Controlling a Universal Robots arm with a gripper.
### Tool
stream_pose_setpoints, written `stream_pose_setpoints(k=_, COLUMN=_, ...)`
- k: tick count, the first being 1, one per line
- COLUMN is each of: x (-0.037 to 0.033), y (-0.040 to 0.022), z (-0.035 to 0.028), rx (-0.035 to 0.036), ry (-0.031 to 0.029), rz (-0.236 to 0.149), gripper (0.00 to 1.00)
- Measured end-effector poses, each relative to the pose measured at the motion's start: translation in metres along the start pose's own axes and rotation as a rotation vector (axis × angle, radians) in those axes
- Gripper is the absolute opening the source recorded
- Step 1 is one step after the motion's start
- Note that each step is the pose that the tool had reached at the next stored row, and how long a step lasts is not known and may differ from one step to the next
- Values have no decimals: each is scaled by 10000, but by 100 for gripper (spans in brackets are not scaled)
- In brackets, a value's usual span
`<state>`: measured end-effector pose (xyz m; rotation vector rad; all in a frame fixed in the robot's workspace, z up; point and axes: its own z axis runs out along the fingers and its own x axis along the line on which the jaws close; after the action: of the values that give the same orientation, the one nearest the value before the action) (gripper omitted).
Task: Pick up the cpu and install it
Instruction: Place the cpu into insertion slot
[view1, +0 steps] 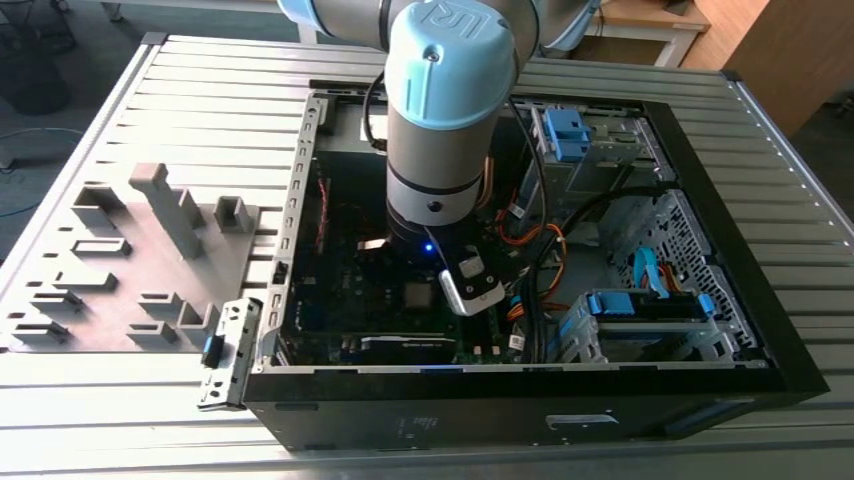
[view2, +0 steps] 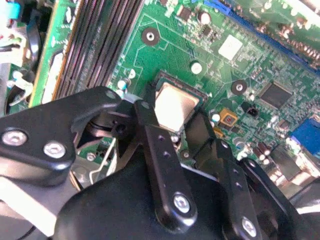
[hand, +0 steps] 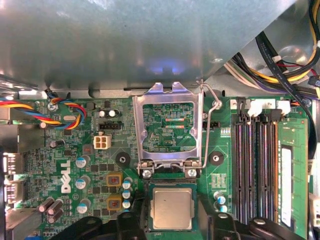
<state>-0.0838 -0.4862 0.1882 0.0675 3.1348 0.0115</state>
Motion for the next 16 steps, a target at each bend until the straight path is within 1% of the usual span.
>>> stream_pose_setpoints(k=1, x=0, y=0, z=0, rx=-1, ry=-1, rz=0, gripper=48)
stream_pose_setpoints(k=16, x=-1, y=1, z=2, rx=-14, ry=-3, rz=0, gripper=48)
